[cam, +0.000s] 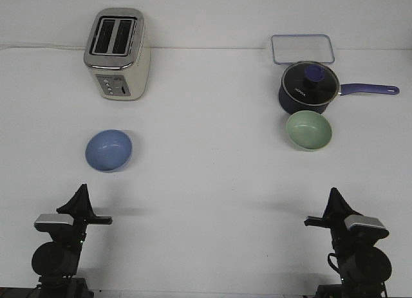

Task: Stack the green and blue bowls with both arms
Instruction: 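Reach the right gripper forward to the rim of the pale green bowl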

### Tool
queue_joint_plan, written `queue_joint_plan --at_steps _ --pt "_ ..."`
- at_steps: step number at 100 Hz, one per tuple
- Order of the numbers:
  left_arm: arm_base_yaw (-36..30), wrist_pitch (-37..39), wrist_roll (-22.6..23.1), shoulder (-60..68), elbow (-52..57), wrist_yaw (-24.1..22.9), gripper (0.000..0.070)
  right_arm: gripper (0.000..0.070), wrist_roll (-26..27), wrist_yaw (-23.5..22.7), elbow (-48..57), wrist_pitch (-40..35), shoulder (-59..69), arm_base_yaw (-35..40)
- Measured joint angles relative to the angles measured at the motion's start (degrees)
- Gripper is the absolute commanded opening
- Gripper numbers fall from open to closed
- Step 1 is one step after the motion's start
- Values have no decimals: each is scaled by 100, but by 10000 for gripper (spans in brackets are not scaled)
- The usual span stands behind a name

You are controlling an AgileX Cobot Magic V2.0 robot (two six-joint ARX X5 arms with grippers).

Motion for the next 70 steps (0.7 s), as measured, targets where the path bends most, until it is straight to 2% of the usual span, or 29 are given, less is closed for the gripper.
queue_joint_plan --at_steps 3,7,17,20,47,70 --pt "0 0 0 0 -2 0 15 17 15 44 247 -205 223 -2" --pt "0 2 0 0 -2 2 15 116 15 42 553 -457 549 -2" --pt "0 0 0 0 -2 0 15 532 -11 26 1314 -992 1478 -4" --pt "0 0 0 0 -2 0 15 608 -13 24 1552 -1106 1762 -4" --pt "0 2 0 0 -2 2 15 615 -175 17 3530 -1757 4277 -118" --pt "0 0 0 0 -2 0 15 614 -570 -136 4988 -2105 6489 -531"
